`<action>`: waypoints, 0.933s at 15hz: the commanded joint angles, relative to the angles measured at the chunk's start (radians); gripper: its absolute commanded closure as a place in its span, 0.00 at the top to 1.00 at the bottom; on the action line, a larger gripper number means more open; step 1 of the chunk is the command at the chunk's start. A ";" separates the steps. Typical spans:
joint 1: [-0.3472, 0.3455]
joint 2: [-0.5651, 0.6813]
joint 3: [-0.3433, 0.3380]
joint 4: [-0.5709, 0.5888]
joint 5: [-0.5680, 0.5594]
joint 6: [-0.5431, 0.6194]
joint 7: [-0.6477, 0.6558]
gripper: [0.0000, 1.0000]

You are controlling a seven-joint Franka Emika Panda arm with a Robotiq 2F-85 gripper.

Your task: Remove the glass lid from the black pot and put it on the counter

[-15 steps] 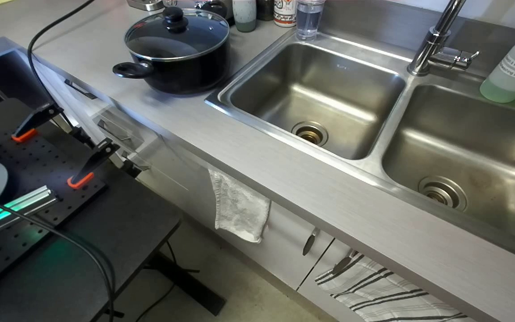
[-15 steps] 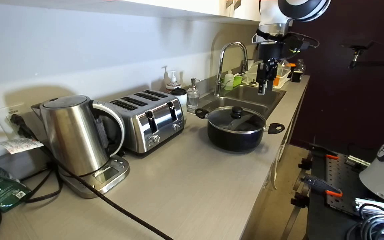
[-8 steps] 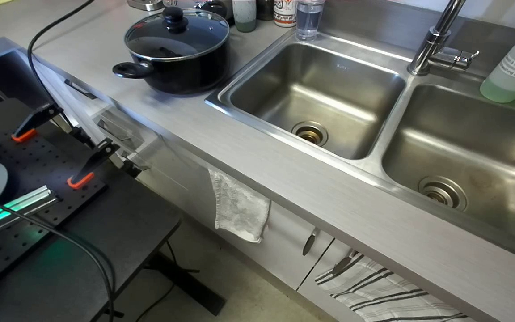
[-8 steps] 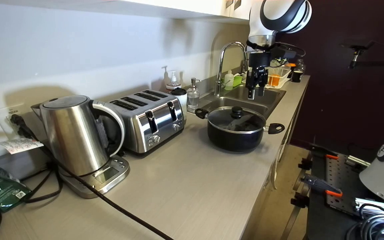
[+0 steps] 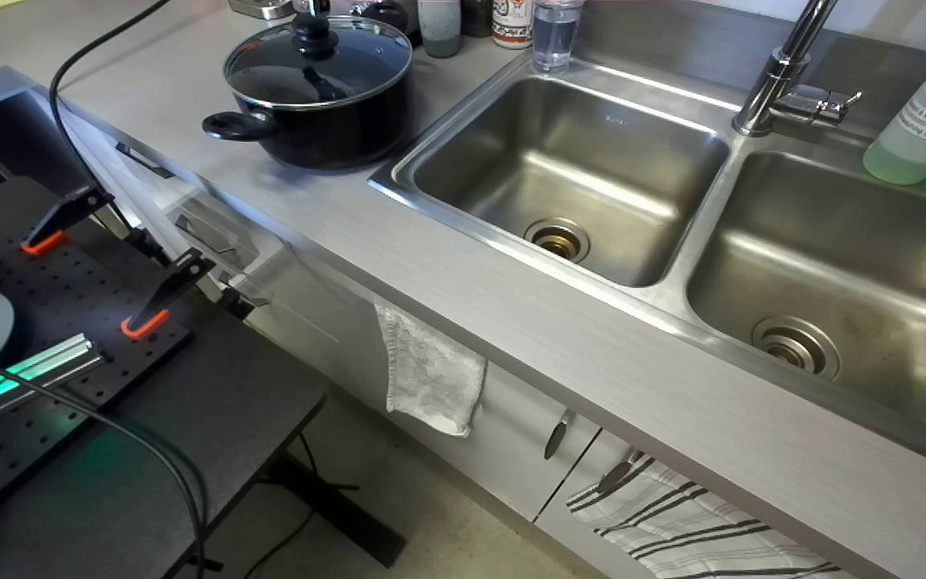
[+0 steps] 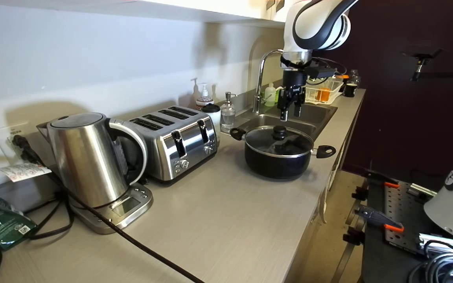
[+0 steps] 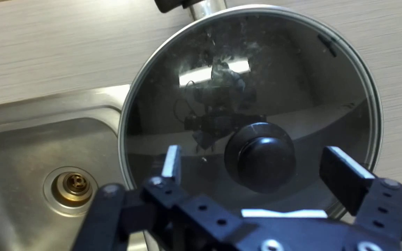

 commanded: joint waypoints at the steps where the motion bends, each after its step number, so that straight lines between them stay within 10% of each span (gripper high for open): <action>1: 0.001 0.045 0.012 0.026 -0.035 0.035 0.049 1.00; 14: 0.009 0.099 0.025 0.057 -0.041 0.023 0.060 1.00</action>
